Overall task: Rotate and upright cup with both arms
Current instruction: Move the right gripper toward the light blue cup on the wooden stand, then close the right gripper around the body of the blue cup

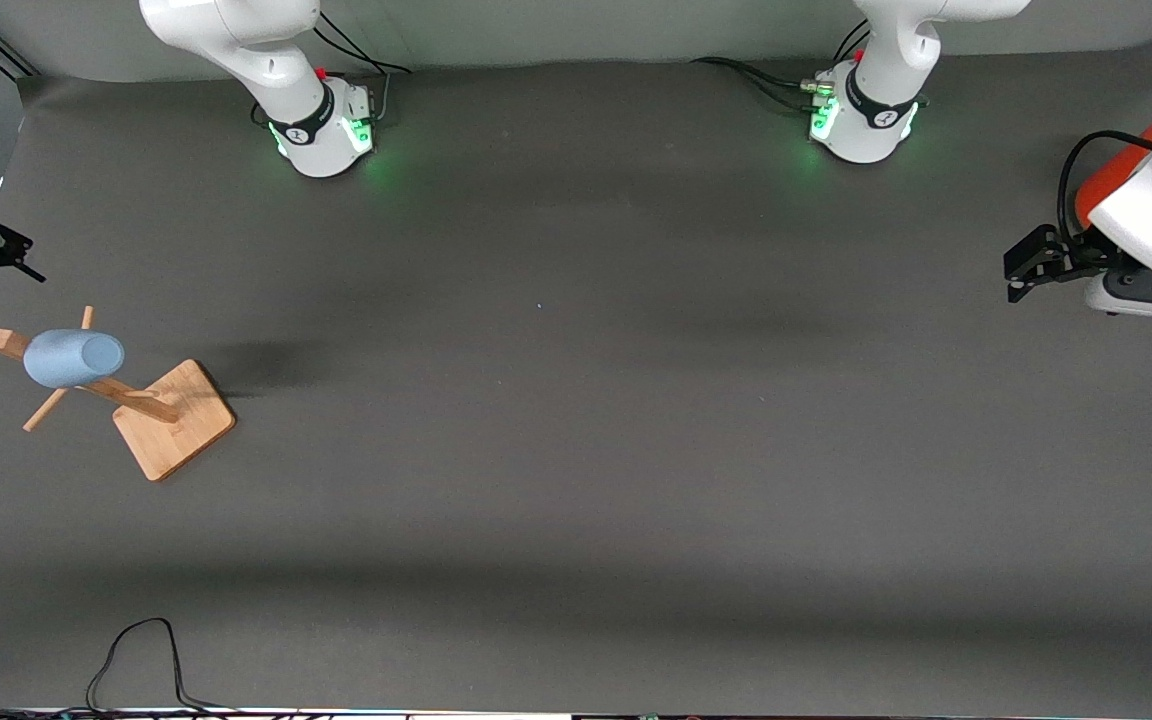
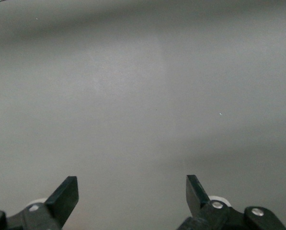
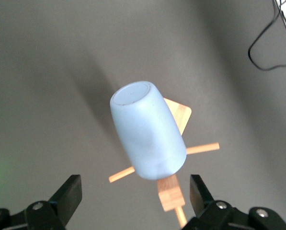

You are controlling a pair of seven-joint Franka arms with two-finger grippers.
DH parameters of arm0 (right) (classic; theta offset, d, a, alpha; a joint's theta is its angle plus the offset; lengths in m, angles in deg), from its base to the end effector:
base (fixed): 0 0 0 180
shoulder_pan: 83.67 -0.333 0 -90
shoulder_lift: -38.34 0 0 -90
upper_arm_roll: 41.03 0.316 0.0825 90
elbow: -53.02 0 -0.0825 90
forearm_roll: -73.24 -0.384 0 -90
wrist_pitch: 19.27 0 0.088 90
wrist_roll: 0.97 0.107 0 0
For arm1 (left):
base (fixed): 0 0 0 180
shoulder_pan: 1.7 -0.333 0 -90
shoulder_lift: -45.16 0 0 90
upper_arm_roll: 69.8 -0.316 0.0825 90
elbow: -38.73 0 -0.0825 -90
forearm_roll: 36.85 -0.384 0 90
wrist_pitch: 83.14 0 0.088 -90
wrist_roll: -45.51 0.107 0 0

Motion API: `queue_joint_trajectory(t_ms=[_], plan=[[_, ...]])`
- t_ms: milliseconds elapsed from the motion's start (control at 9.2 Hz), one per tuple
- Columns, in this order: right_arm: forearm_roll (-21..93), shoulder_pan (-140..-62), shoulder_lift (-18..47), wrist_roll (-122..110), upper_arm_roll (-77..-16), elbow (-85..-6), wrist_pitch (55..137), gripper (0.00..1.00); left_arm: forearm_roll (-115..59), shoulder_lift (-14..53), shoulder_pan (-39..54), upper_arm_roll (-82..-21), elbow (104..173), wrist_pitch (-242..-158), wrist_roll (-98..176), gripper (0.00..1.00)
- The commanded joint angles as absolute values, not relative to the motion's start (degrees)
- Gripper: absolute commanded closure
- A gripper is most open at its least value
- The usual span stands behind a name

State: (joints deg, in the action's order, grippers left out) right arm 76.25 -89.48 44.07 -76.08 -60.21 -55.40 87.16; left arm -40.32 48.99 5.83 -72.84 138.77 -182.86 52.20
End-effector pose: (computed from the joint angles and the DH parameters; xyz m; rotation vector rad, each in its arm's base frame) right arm 0.5223 -0.1347 0.5476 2.6382 1.6021 0.0470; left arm 0.5451 -0.0364 0.5930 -3.0667 0.3132 -0.0926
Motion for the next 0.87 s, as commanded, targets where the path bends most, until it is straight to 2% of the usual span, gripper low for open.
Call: queue_joint_trajectory(t_ms=[0,435,761], plan=[[71.41,-89.64,43.62,-85.05,-62.3,-57.98,92.24,0.0,-39.93,49.73,6.48,-73.14,139.54,-183.25,51.75,0.0],[66.68,-89.64,43.0,-90.78,-62.91,-63.07,98.76,0.0,-39.93,49.64,6.48,-73.05,139.63,-183.25,51.84,0.0],[66.12,-89.64,40.9,-91.85,-64.32,-63.17,100.25,0.0,-39.93,49.64,6.57,-73.05,139.63,-183.25,51.84,0.0]])
